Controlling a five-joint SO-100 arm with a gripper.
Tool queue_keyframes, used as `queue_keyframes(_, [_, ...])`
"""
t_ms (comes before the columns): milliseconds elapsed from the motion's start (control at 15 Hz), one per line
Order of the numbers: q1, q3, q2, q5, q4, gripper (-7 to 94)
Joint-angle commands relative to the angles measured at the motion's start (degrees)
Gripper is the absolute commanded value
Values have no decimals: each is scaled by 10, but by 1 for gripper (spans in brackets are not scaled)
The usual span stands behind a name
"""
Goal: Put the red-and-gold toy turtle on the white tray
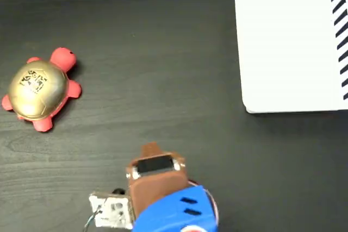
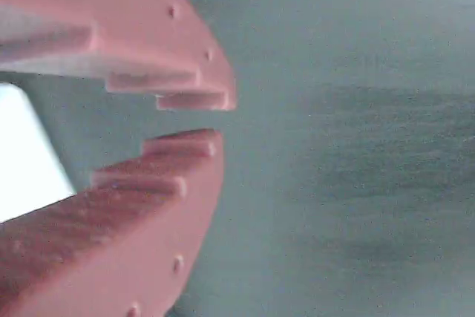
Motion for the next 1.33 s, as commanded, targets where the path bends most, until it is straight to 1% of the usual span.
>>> queue_keyframes(0, [-34, -39, -126, -24, -48, -1])
queue_keyframes(67, [-36, -78, -196, -40, -68, -1])
queue_keyframes(267, [-33, -262, -376, -105, -44, -1])
queue_keyframes(467, [-37, -461, -527, -185, 24, -1])
queue_keyframes(667, [-65, -592, -655, -246, 60, -1])
queue_keyframes(733, [-77, -649, -698, -262, 90, -1])
queue_keyframes(1000, [-143, -839, -860, -272, 199, -1])
queue_keyframes(1133, [-170, -916, -925, -295, 238, -1])
queue_keyframes(1267, [-189, -952, -973, -296, 244, -1])
